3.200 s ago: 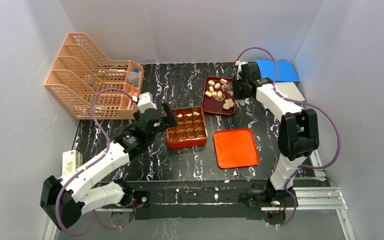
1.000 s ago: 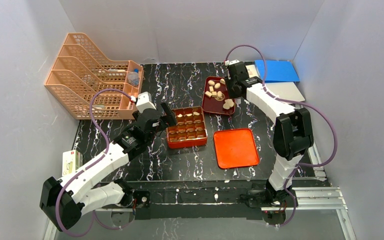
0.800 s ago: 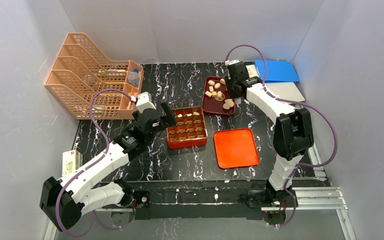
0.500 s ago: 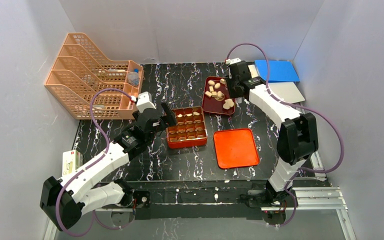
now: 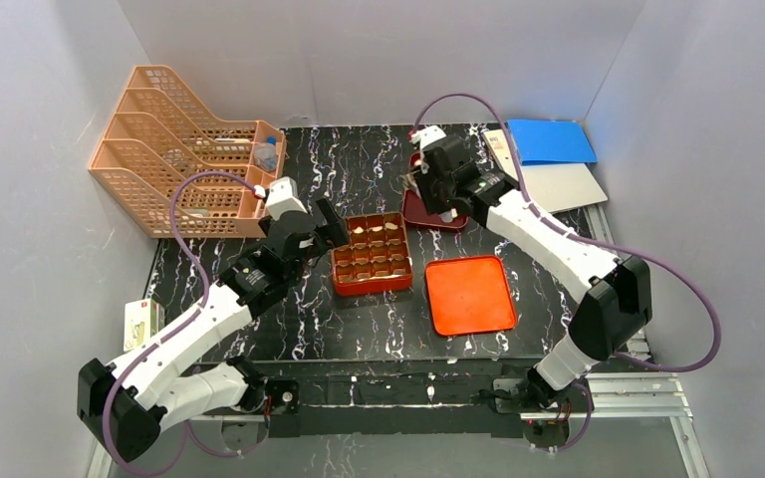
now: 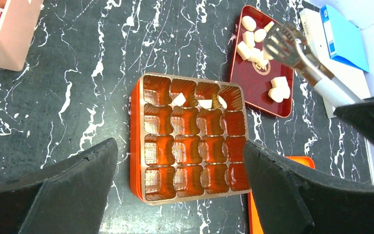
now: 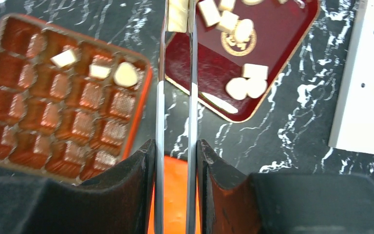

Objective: Pack the chocolate
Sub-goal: Pick up the fake chocolate from the plate, then place the fake chocolate in the packing box.

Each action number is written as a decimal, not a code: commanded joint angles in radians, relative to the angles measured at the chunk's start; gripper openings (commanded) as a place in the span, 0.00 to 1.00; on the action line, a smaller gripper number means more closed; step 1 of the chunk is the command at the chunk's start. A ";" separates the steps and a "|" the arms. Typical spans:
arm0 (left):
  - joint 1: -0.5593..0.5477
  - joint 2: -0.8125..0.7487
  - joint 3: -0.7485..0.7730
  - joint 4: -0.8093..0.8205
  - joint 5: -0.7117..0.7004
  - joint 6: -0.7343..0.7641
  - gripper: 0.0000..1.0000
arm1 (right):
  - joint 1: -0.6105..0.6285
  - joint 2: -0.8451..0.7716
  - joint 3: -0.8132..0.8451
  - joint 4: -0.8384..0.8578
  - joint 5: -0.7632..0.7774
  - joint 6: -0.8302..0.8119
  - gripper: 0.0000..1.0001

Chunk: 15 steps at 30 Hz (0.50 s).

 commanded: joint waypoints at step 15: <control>0.004 -0.072 0.044 -0.071 -0.043 -0.005 0.97 | 0.337 -0.044 0.028 -0.039 0.036 0.106 0.01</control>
